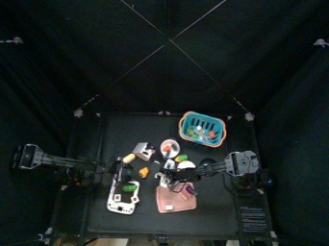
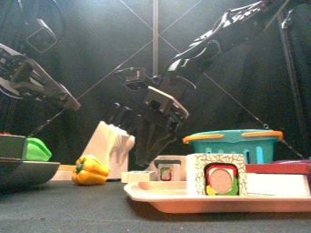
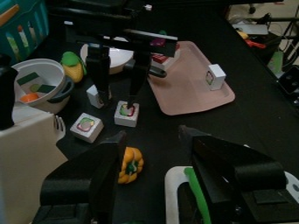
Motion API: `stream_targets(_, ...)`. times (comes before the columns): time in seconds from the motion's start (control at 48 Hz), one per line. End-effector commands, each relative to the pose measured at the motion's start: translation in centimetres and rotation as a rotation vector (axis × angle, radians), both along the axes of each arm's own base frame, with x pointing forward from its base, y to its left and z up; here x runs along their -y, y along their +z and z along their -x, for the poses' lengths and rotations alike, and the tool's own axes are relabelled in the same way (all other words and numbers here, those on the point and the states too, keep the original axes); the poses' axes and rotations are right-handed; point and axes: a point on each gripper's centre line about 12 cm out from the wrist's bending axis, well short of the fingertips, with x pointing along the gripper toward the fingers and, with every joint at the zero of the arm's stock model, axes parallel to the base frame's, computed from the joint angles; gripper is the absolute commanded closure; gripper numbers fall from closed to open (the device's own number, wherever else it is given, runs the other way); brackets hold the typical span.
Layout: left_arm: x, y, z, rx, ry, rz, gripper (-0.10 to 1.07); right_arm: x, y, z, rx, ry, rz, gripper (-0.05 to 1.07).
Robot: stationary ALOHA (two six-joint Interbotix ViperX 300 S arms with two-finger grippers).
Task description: Grab sushi piece
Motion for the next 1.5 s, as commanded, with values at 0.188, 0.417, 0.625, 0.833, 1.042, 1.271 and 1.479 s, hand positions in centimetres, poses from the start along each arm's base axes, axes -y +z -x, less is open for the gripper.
stream_targets(0.188, -0.1, 0.8, -0.6, 0.024, 0.002, -0.003, 0.09, -1.0, 3.7, 0.0, 0.087, 0.012, -0.018, 0.23)
stream_targets(0.417, -0.1, 0.6, -0.5, 0.02, 0.004, 0.0, 0.09, -5.2, 5.3, 1.1, 0.115, 0.109, -0.029, 0.23)
stream_targets(0.625, 0.0, 0.7, -0.5, 0.021, 0.001, 0.002, 0.09, -9.9, 5.4, 3.1, 0.113, 0.222, -0.043, 0.23)
stream_targets(0.833, 0.1, 0.8, -0.6, 0.027, -0.003, 0.002, 0.09, -13.8, 4.7, 4.4, 0.102, 0.307, -0.073, 0.23)
stream_targets(1.042, 0.1, 0.8, -0.6, 0.026, -0.003, 0.001, 0.09, -15.6, 4.4, 5.0, 0.092, 0.325, -0.112, 0.23)
stream_targets(1.271, 0.0, 0.7, -0.5, 0.023, -0.003, 0.001, 0.09, -16.3, 3.4, 5.2, 0.073, 0.32, -0.15, 0.23)
stream_targets(1.479, 0.1, 0.8, -0.6, 0.026, -0.003, 0.002, 0.1, -16.9, 2.3, 5.1, 0.06, 0.322, -0.17, 0.23)
